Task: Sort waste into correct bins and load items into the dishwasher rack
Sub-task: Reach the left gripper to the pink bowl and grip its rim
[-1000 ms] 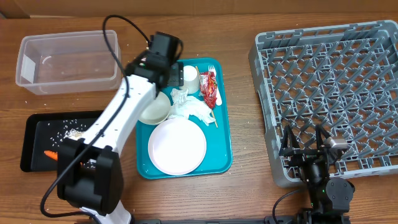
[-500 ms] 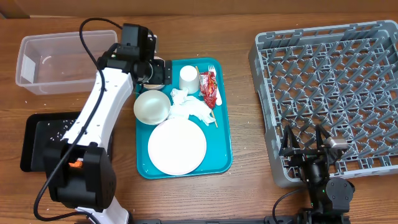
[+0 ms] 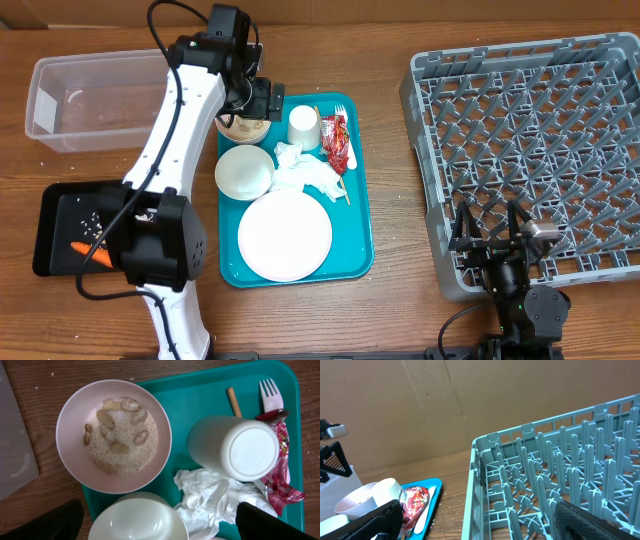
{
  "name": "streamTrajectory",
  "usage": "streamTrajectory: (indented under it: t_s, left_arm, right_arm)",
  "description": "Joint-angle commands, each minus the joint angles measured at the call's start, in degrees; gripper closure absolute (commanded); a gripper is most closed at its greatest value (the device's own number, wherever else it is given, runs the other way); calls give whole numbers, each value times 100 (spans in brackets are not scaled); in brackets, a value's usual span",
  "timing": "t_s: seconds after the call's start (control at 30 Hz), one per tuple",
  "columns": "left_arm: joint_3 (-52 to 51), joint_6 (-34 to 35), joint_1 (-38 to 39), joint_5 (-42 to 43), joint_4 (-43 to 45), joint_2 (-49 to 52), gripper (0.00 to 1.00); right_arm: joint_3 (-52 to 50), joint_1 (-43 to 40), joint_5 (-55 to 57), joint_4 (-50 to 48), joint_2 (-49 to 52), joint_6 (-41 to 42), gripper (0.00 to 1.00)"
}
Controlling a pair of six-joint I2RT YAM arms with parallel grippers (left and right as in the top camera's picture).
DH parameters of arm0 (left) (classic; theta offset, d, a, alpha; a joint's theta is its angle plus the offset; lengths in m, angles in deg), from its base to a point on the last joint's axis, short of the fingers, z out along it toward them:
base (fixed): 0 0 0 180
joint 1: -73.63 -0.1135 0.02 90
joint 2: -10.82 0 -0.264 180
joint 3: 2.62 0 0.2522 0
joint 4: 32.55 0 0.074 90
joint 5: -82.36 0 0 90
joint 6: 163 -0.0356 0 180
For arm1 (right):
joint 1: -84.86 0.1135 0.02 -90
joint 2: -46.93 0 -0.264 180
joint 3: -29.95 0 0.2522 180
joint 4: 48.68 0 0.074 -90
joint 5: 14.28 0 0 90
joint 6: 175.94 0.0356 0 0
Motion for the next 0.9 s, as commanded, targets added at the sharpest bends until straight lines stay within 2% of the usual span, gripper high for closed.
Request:
streamTrajectory:
  t_s: [0.0, 0.5, 0.67, 0.87]
  left_arm:
    - [208, -125, 9, 13, -52, 306, 0]
    - [201, -269, 50, 0, 247, 1143, 5]
    - [201, -656, 120, -2, 310, 1283, 14]
    - [199, -699, 216, -291, 393, 1283, 26]
  right_arm:
    - [-59, -22, 37, -20, -46, -24, 0]
    - [-59, -22, 37, -20, -46, -24, 0]
    - [-59, -22, 37, -20, -46, -24, 0]
    - [-59, -22, 35, -20, -46, -24, 0]
